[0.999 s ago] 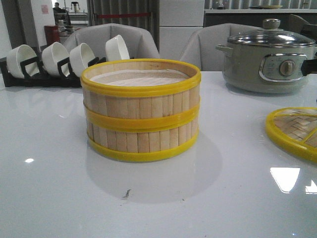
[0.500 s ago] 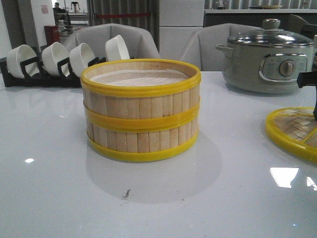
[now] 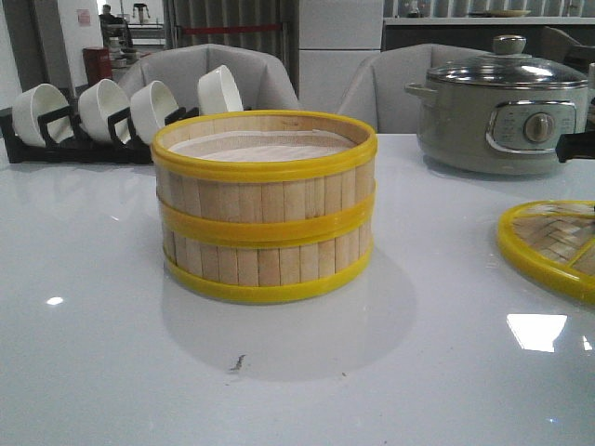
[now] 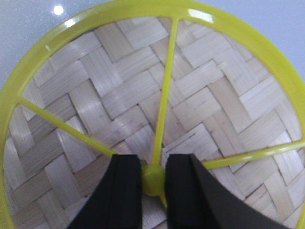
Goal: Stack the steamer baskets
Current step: 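Lower the right gripper onto the lid's center knob and grasp, then lift the woven lid with the right gripper over the basket stack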
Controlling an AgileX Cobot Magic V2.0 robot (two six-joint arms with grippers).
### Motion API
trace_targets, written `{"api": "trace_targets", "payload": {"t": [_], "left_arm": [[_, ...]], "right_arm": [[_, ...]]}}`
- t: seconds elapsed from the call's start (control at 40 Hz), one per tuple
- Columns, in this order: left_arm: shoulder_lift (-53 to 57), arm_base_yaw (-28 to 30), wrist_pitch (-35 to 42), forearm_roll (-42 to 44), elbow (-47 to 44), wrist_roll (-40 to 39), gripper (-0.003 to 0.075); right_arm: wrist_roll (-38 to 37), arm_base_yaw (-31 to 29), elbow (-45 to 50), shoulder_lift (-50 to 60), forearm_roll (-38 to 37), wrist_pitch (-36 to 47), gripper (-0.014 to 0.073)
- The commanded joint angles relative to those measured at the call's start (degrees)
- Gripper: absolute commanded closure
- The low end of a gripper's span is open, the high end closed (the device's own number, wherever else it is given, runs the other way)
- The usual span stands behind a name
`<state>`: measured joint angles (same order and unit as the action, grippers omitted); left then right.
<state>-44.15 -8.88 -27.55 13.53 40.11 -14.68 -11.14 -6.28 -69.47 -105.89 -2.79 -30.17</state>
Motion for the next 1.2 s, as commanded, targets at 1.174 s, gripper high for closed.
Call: {"api": "trace_targets", "payload": {"t": [1.174], "left_arm": [[0.4,-0.1,4.9,0.0,1.6,-0.4,0.0636]], "right_arm": [[6.3,38.9,-50.8,-6.4,2.8,-23.4,0.0571]]}}
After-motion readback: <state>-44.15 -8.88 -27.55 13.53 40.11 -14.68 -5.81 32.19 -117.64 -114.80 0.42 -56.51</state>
